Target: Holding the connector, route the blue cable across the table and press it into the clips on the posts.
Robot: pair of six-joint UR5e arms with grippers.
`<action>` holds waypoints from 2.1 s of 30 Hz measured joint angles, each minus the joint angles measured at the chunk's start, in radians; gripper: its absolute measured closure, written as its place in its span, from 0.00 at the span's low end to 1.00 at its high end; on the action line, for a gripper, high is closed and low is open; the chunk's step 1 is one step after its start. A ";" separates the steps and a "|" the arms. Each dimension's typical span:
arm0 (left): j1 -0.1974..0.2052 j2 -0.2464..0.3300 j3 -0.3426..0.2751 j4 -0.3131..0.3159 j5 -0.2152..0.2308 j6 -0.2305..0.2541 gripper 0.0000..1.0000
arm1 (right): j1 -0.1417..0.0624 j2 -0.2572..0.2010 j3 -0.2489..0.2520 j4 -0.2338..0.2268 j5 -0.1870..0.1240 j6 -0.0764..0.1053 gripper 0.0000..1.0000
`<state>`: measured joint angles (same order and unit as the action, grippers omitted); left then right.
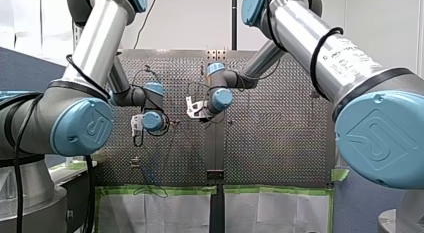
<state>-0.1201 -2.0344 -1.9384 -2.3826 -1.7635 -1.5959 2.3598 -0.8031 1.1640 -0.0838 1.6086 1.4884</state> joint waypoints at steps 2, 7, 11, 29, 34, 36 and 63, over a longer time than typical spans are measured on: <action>0.008 -0.002 0.017 -0.010 0.011 -0.002 1.00 | -0.003 0.000 0.000 0.000 -0.002 0.000 1.00; 0.032 -0.003 0.053 -0.040 0.025 -0.002 1.00 | -0.014 0.001 0.000 -0.003 -0.004 0.000 1.00; 0.055 -0.003 0.063 -0.053 0.038 0.004 1.00 | -0.017 0.001 0.000 -0.006 -0.004 0.000 1.00; 0.065 -0.002 0.065 -0.124 0.044 0.020 0.00 | -0.039 0.000 0.000 -0.008 -0.011 0.000 1.00; 0.061 0.001 0.065 -0.165 0.041 0.030 0.00 | -0.040 0.000 -0.001 -0.008 -0.013 0.000 1.00; 0.059 0.001 0.065 -0.181 0.040 0.034 0.00 | -0.040 0.000 -0.001 -0.008 -0.013 0.000 1.00; -0.015 0.189 -0.077 -0.241 0.037 0.025 0.00 | -0.045 -0.001 -0.001 -0.006 -0.016 -0.003 1.00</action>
<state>-0.1355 -1.8456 -2.0151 -2.6232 -1.7264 -1.5704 2.3147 -0.8041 1.1630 -0.0897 1.5924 1.4852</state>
